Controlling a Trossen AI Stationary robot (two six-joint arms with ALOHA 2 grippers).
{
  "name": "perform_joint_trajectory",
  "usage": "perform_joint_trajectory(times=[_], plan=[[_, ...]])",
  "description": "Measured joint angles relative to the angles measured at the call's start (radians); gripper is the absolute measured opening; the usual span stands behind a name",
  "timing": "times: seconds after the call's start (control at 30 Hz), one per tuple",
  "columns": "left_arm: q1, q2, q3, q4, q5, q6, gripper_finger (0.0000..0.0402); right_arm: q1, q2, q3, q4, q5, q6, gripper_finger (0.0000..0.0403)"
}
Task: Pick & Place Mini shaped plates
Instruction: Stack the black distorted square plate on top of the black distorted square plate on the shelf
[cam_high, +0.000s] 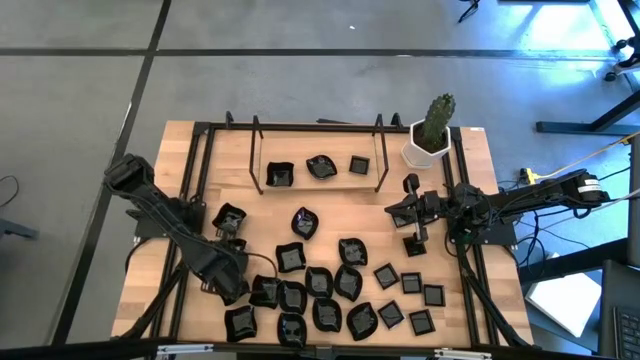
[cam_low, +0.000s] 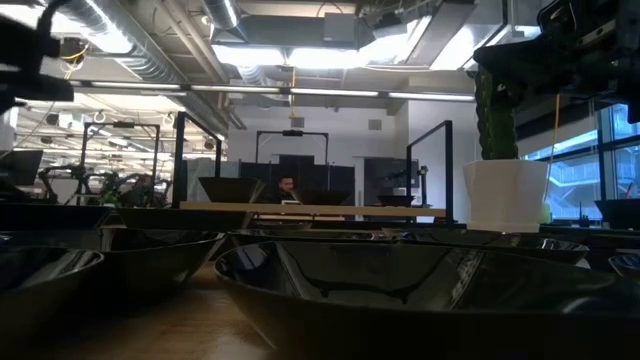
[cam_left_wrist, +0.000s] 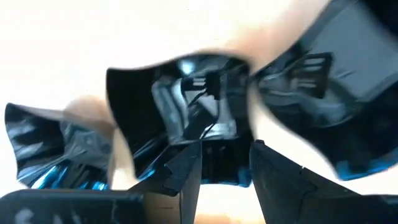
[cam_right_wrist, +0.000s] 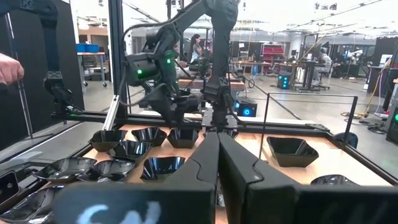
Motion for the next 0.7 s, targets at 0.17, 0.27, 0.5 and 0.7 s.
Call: perform_joint_trajectory(times=[0.17, 0.27, 0.5, 0.7], plan=[[-0.001, 0.0, 0.019, 0.019, 0.036, -0.03, 0.0129, 0.0, 0.0, 0.0, 0.0, 0.0, 0.0, 0.001], [-0.005, 0.0, 0.012, 0.018, 0.067, -0.065, 0.0129, 0.0, 0.0, 0.0, 0.0, 0.0, 0.0, 0.001], [-0.041, 0.0, 0.011, 0.025, 0.056, -0.074, 0.0129, 0.0, 0.0, 0.0, 0.0, 0.0, 0.0, 0.001], [-0.048, 0.009, 0.01, 0.047, 0.032, -0.082, 0.0129, 0.0, 0.0, 0.0, 0.0, 0.0, 0.0, 0.001]])
